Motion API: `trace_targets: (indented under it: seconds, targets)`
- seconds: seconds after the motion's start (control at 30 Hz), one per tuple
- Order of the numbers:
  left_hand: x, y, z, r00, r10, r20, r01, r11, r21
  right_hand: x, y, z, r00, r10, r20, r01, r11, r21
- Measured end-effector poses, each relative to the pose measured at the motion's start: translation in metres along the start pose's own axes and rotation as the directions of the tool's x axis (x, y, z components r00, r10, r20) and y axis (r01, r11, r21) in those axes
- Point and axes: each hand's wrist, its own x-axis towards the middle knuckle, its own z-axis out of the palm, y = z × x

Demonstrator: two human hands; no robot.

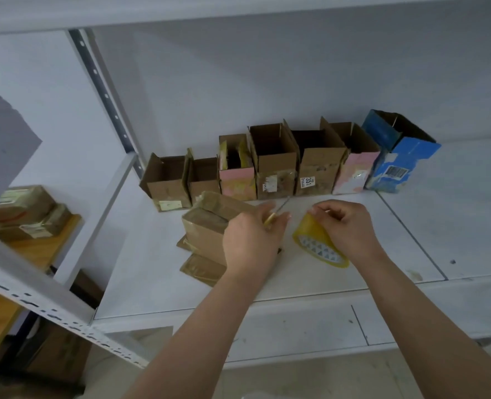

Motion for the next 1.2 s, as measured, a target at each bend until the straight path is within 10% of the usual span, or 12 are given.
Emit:
trace_targets:
  seconds: [0.33, 0.63, 0.8, 1.2]
  targets:
    - [-0.007, -0.036, -0.009, 0.976, -0.006, 0.219, -0.120, 0.820, 0.560, 0.009, -0.003, 0.000, 0.997, 0.075, -0.013, -0.075, 0.997, -0.022]
    - [0.012, -0.076, -0.100, 0.896, -0.085, 0.437, -0.156, 0.859, 0.487, -0.001, -0.043, 0.016, 0.959, 0.091, 0.269, -0.104, 0.994, 0.034]
    - [-0.001, -0.036, -0.084, 0.984, -0.094, 0.148, 0.123, 0.972, -0.202, -0.010, -0.069, 0.029, 0.935, 0.042, 0.352, -0.060, 0.997, 0.042]
    - [-0.024, -0.045, -0.053, 0.968, -0.172, 0.182, 0.211, 0.953, -0.219, -0.036, -0.066, 0.047, 0.827, 0.129, 0.547, -0.158, 0.987, 0.006]
